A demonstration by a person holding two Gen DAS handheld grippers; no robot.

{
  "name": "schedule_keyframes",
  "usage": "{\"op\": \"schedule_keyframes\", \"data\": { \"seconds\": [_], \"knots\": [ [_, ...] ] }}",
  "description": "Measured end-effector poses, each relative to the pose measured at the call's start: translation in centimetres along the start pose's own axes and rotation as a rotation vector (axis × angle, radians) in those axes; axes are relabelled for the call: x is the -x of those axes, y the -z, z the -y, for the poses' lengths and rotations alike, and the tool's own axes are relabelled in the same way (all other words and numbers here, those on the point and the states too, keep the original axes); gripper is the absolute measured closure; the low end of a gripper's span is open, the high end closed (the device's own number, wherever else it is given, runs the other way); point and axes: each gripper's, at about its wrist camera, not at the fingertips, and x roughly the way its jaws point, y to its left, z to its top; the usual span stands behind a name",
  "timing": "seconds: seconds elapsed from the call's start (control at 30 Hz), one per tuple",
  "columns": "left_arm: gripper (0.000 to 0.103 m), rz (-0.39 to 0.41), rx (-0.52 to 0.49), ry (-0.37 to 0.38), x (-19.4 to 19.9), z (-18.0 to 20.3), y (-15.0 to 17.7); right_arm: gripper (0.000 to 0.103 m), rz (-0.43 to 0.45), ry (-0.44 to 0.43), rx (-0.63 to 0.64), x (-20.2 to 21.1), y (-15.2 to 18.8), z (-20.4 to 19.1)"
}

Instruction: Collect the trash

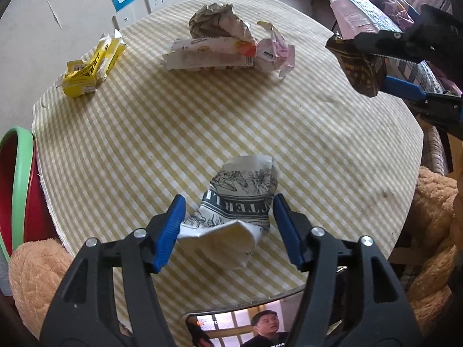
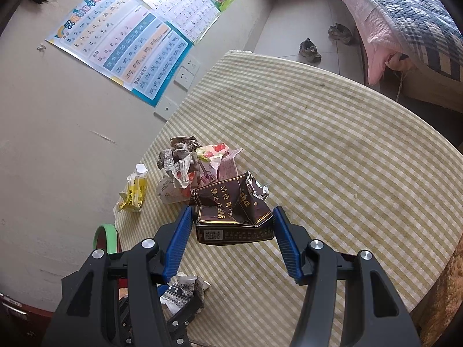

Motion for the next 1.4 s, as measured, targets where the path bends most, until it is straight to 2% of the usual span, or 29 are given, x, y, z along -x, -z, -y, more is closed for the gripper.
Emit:
{"op": "schedule_keyframes", "data": {
  "seconds": [0.57,1.4],
  "knots": [
    [0.046,-0.008,-0.002,0.004,-0.5,0.6,0.2,0.047,-0.023,-0.002,0.005,-0.7,0.2,-0.1],
    [0.046,0.062,0.055,-0.03,1.8,-1.6,0.0,0.047,-0.047,0.003,0.03,-1.7,0.6,-0.4]
  ]
}}
